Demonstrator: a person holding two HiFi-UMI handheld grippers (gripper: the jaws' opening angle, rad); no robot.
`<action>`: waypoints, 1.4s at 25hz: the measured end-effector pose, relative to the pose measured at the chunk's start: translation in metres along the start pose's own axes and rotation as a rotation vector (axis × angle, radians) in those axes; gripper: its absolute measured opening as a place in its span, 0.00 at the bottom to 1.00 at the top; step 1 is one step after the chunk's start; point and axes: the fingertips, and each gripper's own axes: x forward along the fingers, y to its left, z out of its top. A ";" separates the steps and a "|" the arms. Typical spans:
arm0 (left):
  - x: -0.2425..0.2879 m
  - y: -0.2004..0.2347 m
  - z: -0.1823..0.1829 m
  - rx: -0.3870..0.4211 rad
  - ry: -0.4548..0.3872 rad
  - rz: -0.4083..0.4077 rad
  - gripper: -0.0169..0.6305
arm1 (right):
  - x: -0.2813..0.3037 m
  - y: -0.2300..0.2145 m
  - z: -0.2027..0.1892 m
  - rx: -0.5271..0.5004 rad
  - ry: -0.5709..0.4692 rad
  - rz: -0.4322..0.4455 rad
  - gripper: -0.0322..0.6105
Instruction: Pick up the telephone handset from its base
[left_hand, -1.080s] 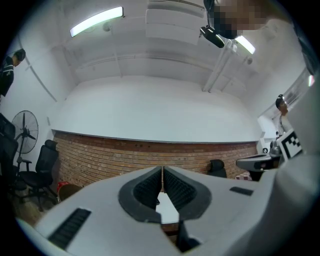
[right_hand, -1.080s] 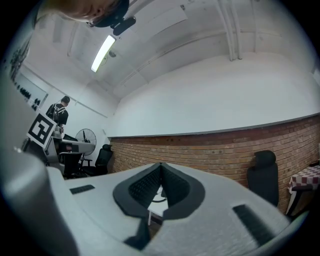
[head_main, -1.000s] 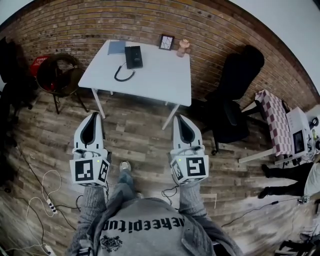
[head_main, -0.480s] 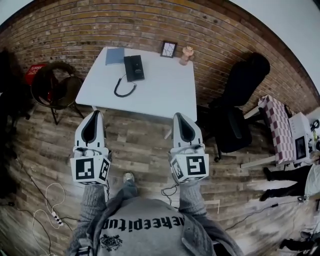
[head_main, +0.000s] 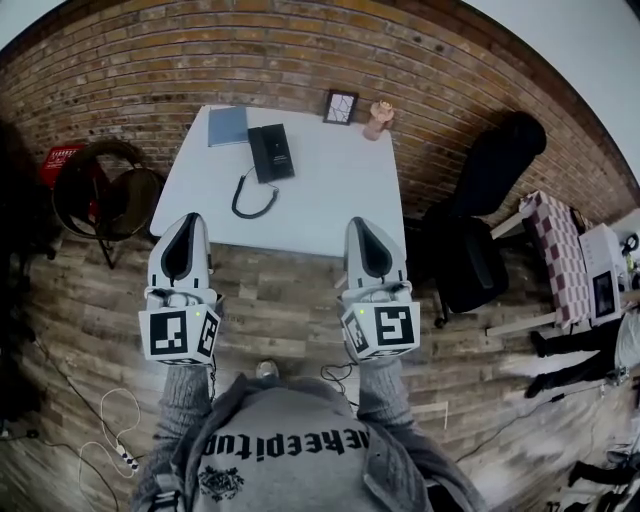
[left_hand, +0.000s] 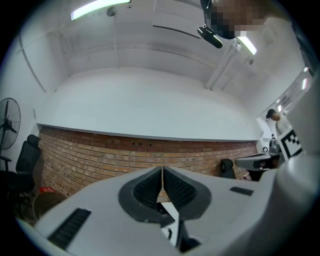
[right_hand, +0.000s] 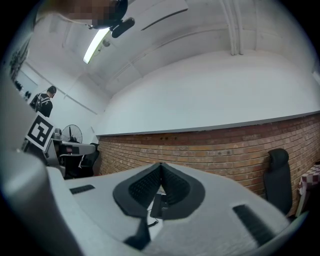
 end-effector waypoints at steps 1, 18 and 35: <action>0.005 0.004 -0.001 -0.004 0.004 0.001 0.05 | 0.005 0.001 -0.001 0.001 0.001 -0.001 0.06; 0.091 0.036 -0.049 -0.030 0.039 0.000 0.05 | 0.095 -0.023 -0.038 -0.006 0.041 -0.001 0.06; 0.214 0.062 -0.070 0.001 0.034 0.130 0.05 | 0.246 -0.078 -0.060 0.011 0.011 0.150 0.06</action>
